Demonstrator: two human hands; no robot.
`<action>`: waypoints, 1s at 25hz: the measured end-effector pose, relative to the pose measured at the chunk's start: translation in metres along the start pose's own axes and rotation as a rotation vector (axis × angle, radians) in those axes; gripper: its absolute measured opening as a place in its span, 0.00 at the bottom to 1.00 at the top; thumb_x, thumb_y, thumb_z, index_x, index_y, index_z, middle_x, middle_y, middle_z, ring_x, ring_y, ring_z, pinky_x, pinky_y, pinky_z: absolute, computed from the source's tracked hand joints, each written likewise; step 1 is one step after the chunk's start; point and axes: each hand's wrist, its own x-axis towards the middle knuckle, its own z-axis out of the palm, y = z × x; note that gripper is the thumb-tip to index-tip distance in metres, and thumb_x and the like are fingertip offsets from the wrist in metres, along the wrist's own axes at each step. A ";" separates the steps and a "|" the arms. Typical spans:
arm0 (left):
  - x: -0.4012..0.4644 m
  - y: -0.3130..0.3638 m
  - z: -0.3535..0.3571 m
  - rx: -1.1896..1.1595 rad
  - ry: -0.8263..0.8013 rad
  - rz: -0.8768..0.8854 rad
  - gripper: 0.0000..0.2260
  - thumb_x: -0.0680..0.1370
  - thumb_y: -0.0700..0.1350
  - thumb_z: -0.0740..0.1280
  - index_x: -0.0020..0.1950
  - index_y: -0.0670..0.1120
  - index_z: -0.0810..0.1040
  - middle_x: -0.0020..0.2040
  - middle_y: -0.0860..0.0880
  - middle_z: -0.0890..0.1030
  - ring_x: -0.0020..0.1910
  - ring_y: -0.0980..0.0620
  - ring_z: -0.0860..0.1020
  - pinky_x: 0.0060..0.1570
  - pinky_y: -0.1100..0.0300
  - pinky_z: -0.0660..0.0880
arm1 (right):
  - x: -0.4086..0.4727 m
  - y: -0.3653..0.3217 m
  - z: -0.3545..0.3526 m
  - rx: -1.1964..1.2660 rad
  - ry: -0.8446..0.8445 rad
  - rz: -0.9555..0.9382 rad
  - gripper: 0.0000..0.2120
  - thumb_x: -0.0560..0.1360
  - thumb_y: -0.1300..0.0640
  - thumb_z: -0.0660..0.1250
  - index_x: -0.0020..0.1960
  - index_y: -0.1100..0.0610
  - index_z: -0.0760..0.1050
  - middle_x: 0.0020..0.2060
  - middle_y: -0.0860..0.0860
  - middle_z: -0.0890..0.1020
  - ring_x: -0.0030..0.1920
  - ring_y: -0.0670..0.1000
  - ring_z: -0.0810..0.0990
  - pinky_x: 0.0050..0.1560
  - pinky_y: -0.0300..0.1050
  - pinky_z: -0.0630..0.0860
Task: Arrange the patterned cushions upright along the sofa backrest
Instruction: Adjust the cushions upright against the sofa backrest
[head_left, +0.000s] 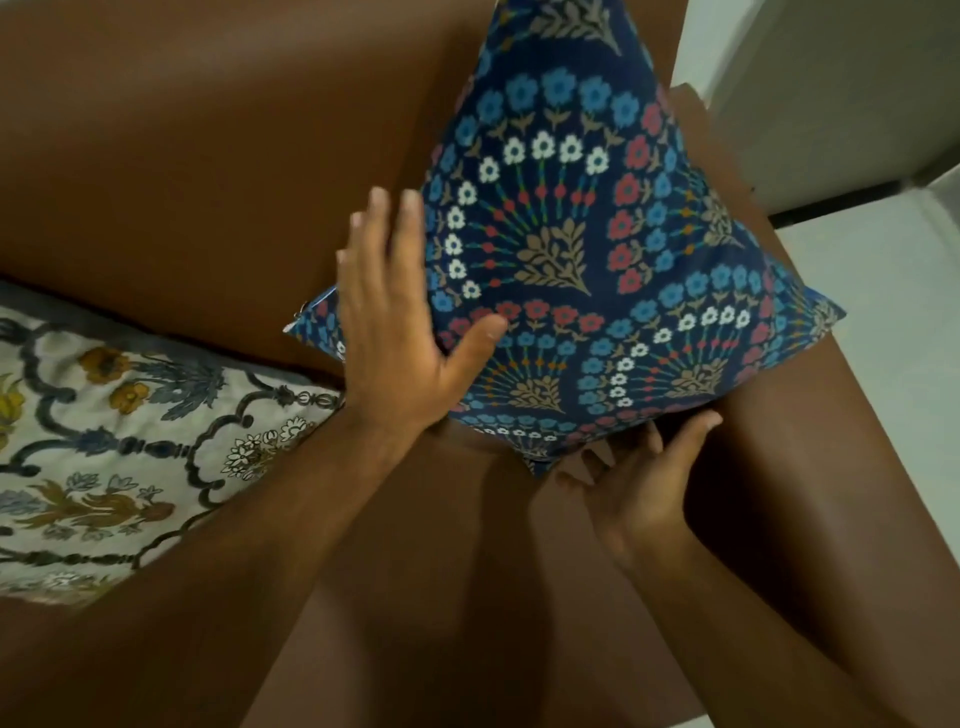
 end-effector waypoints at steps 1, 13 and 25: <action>0.003 0.002 0.008 0.051 -0.030 -0.013 0.44 0.77 0.74 0.51 0.82 0.45 0.50 0.82 0.38 0.56 0.82 0.37 0.54 0.78 0.35 0.52 | 0.008 -0.005 0.011 0.020 -0.048 0.009 0.44 0.64 0.17 0.47 0.71 0.38 0.69 0.63 0.48 0.79 0.62 0.60 0.77 0.49 0.65 0.81; -0.082 -0.044 -0.128 0.405 -0.163 -0.236 0.41 0.78 0.72 0.52 0.83 0.51 0.44 0.84 0.40 0.48 0.83 0.38 0.46 0.77 0.32 0.45 | -0.048 0.032 -0.015 -0.254 0.043 0.336 0.44 0.70 0.23 0.49 0.78 0.46 0.59 0.75 0.55 0.67 0.73 0.63 0.65 0.66 0.70 0.62; -0.091 -0.315 -0.316 -0.073 -0.163 -0.482 0.30 0.79 0.69 0.51 0.70 0.49 0.72 0.61 0.54 0.79 0.61 0.53 0.78 0.54 0.59 0.72 | -0.055 0.291 0.193 -0.362 -0.189 0.366 0.52 0.64 0.17 0.47 0.79 0.47 0.60 0.77 0.56 0.66 0.74 0.64 0.65 0.70 0.74 0.60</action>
